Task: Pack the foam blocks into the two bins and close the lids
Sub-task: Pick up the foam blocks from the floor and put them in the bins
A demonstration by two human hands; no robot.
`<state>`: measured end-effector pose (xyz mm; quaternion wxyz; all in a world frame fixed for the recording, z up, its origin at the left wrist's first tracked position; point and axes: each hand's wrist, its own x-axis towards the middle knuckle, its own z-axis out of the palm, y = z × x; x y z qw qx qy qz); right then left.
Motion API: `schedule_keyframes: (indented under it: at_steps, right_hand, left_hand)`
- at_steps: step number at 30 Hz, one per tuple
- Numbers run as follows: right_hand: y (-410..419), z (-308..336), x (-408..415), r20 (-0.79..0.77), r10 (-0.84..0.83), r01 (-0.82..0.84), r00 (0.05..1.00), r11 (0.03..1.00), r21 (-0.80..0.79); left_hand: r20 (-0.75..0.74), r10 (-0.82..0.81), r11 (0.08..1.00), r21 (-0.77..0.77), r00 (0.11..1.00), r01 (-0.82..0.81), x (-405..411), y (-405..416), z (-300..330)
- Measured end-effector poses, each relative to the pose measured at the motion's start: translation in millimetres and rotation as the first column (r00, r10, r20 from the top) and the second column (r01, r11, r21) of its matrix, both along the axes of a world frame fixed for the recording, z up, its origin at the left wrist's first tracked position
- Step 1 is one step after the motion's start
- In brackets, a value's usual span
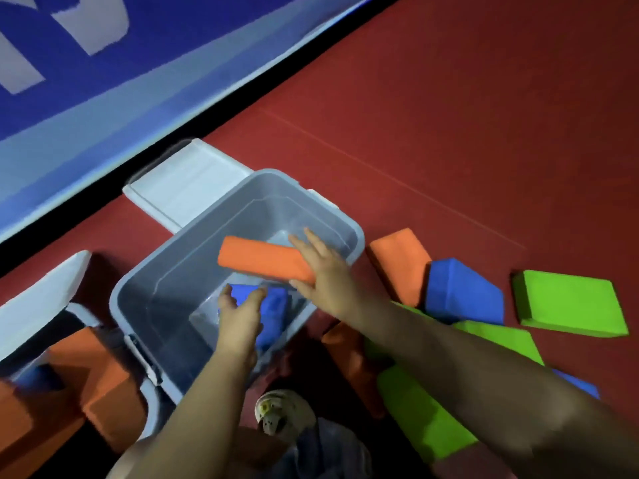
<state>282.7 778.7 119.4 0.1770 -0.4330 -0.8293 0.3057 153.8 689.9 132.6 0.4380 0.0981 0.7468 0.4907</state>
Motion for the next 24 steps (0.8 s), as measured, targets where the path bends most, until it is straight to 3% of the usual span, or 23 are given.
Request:
schedule_keyframes:
  at_steps: [4,9,11,13,15,18,21,24]
  right_hand:
    - [-16,-35,101,0.184,-0.312,0.324,0.932,0.946,-0.033]
    - [-57,-63,219,0.503,-0.614,0.693,0.608,0.72,0.04]
    - [-71,-68,248,0.551,-0.702,0.859,0.451,0.508,-0.056]
    - [-82,-80,267,0.5,-0.835,0.97,0.229,0.155,-0.184]
    - [-90,-99,278,0.478,-0.875,0.915,0.079,-0.127,-0.382]
    - [-102,-122,277,0.465,-0.885,0.638,-0.016,-0.367,-0.677]
    - [-103,-124,262,0.508,-0.862,0.343,-0.002,-0.477,-0.809]
    - [-99,-130,253,0.496,-0.858,0.063,-0.134,-0.507,-0.86]
  left_hand:
    - [0.191,-0.206,0.978,0.018,0.96,0.207,57,13,-6]
    - [0.383,-0.463,0.87,0.021,0.8,0.493,128,16,-18]
    - [0.445,-0.49,0.844,0.028,0.749,0.535,144,18,-23]
    - [0.498,-0.474,0.848,0.035,0.726,0.529,156,18,-25]
    - [0.558,-0.44,0.86,0.035,0.704,0.509,168,18,-23]
    - [0.58,-0.405,0.878,0.032,0.707,0.477,178,18,-24]
    - [0.592,-0.351,0.899,-0.003,0.726,0.437,183,20,-29]
    - [0.589,-0.321,0.911,-0.023,0.742,0.412,182,18,-33]
